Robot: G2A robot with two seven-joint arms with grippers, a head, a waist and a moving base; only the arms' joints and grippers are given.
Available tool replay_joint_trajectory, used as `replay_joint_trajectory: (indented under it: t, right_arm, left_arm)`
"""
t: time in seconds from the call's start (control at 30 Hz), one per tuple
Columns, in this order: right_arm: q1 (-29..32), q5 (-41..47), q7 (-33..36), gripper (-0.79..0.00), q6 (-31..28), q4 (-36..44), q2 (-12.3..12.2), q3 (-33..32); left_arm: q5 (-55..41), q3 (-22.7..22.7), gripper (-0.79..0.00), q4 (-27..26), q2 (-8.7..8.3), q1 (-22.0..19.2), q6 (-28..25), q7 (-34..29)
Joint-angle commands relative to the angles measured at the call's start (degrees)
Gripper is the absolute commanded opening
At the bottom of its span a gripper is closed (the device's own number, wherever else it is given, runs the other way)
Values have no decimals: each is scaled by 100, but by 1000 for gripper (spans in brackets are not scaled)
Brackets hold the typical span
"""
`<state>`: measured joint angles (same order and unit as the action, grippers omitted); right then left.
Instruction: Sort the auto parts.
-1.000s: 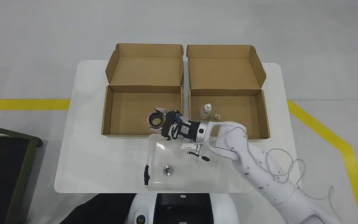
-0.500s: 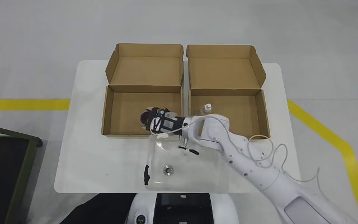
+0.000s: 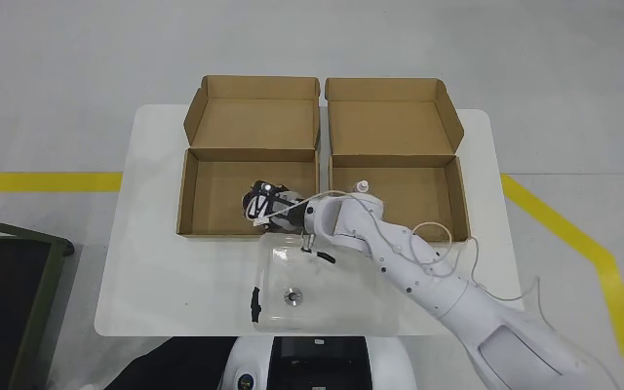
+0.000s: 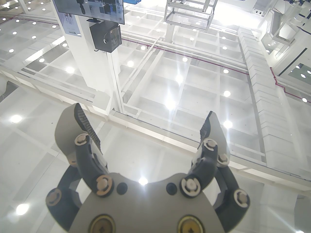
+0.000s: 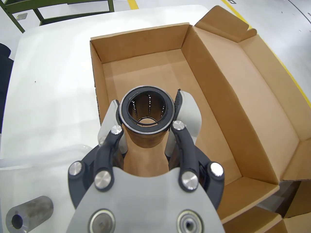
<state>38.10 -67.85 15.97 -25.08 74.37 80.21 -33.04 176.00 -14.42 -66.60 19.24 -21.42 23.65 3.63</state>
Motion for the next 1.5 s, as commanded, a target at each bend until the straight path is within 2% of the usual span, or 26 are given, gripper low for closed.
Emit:
replay_joint_trajectory:
  t: [0.0,0.5,0.53,0.6,0.67,0.9,1.03,1.17,1.47]
  right_arm:
    - [-27,39,41,-785,35,-119,46,22]
    - [-198,23,103,-782,20,-707,361,169]
    - [-205,14,108,-742,11,-734,375,168]
    - [-212,3,111,-588,-9,-788,398,158]
    - [-201,22,126,-499,-32,-840,418,140]
    - [-133,13,92,-391,-80,-900,464,58]
    - [-88,-34,80,-163,-123,-799,448,-59]
    - [7,-133,72,-6,-181,-600,403,-201]
    - [275,-416,157,0,-309,260,252,-625]
  left_arm:
    - [0,0,0,0,0,0,0,0]
    - [0,0,0,0,0,0,0,0]
    - [0,0,0,0,0,0,0,0]
    - [0,0,0,0,0,0,0,0]
    - [0,0,0,0,0,0,0,0]
    - [0,0,0,0,0,0,0,0]
    - [0,0,0,0,0,0,0,0]
    - [0,0,0,0,0,0,0,0]
    - [0,0,0,0,0,0,0,0]
